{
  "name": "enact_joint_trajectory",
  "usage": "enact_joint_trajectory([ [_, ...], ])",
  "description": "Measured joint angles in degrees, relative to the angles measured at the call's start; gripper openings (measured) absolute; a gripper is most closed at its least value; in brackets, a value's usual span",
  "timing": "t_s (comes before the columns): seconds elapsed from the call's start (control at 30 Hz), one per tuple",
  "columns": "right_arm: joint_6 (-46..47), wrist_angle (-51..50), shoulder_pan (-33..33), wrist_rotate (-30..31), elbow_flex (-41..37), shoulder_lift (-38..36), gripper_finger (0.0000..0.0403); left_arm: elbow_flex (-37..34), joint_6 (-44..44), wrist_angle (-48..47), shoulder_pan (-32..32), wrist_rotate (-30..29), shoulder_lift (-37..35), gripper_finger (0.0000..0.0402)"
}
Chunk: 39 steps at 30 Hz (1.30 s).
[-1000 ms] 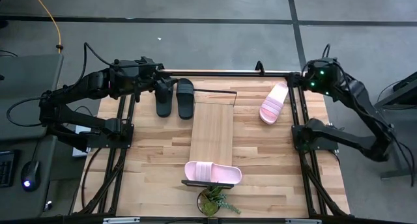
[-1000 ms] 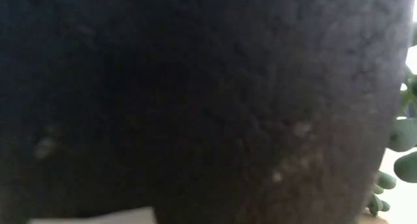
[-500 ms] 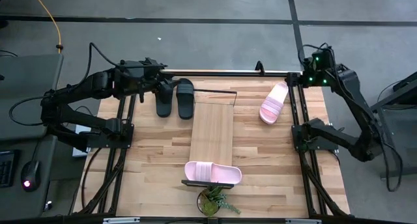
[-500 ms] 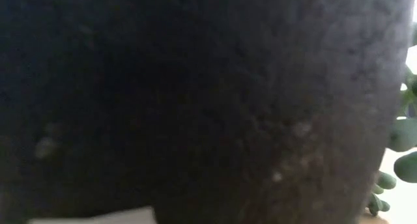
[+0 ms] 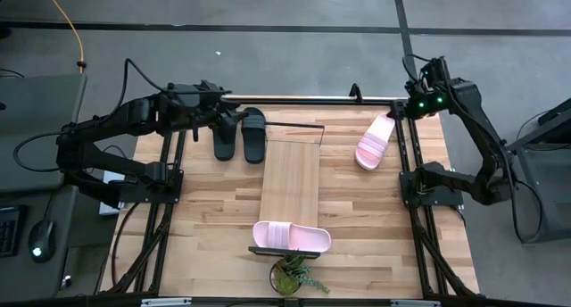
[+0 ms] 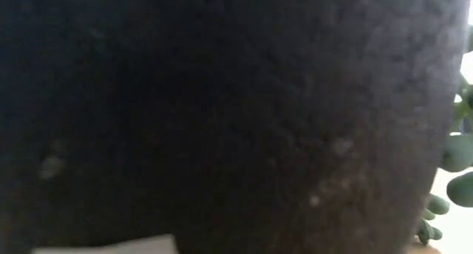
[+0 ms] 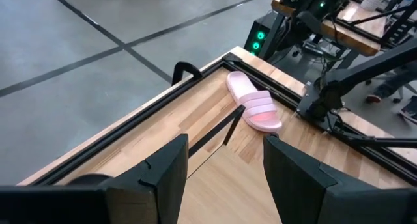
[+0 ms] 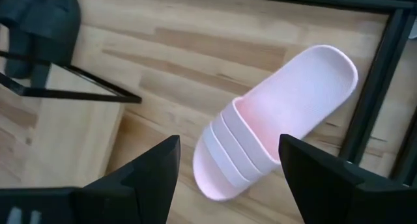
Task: Pick and place slides into the shelf
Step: Put the pink slides on the shelf
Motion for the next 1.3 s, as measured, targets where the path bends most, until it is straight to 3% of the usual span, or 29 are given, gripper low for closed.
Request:
enact_joint_trajectory([
  [0.5,1.71,-0.87,0.15,0.03,0.00,-1.50,0.0250,0.00,0.16,-0.16,0.00,-0.85,0.00,0.0184],
  [0.97,1.71,-7.28,14.20,20.85,0.00,-8.50,0.0250,0.00,0.85,-0.51,0.02,-1.08,0.00,0.0184],
  [1.3,8.53,-6.44,27.18,27.47,-4.98,-8.45,0.0250,0.00,1.26,-0.51,0.02,-1.09,0.00,0.0184],
])
